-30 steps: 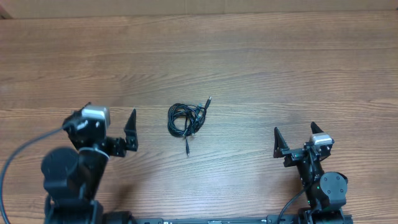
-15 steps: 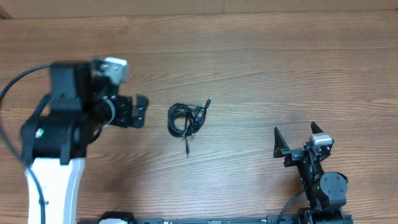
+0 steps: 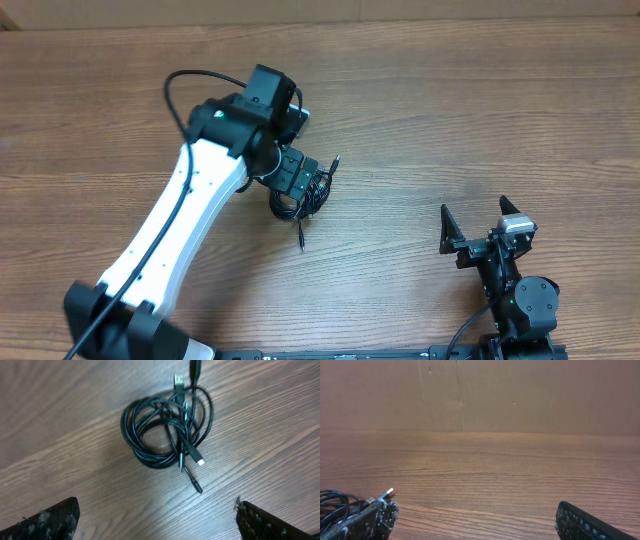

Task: Untangle cables
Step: 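Move the left gripper forward over the black cable bundle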

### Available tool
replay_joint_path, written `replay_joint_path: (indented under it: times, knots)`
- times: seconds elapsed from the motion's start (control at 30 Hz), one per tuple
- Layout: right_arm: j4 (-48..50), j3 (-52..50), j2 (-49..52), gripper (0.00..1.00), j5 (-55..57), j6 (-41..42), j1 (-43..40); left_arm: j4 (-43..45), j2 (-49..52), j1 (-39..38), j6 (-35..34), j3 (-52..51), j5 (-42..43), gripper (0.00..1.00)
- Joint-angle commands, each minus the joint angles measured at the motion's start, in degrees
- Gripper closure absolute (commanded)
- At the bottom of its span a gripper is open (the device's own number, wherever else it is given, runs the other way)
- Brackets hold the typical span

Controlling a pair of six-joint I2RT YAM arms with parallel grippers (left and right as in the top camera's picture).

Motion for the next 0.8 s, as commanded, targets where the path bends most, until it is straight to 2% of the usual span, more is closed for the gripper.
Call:
replay_joint_path:
  times: [0.0, 0.2, 0.43, 0.67, 0.77]
  knots:
    - [0.4, -0.6, -0.1, 0.0, -0.1, 0.2, 0.2, -1.0, 4.9, -0.3, -1.7, 1.3, -0.3, 0.0]
    - [0.4, -0.6, -0.1, 0.0, -0.1, 0.2, 0.2, -2.1, 11.9, -0.3, -2.2, 1.3, -0.5, 0.0]
    - [0.4, -0.6, -0.1, 0.0, -0.1, 0.2, 0.2, -0.7, 16.9, 2.3, -8.3, 1.3, -0.9, 0.0]
    - [0.4, -0.6, -0.1, 0.0, -0.1, 0.2, 0.2, 0.1, 20.9, 4.5, -8.3, 0.5, -0.4, 0.0]
    - [0.4, -0.6, -0.1, 0.0, -0.1, 0.2, 0.2, 1.1, 23.0, 4.3, -8.3, 0.4, 2.7, 0.0]
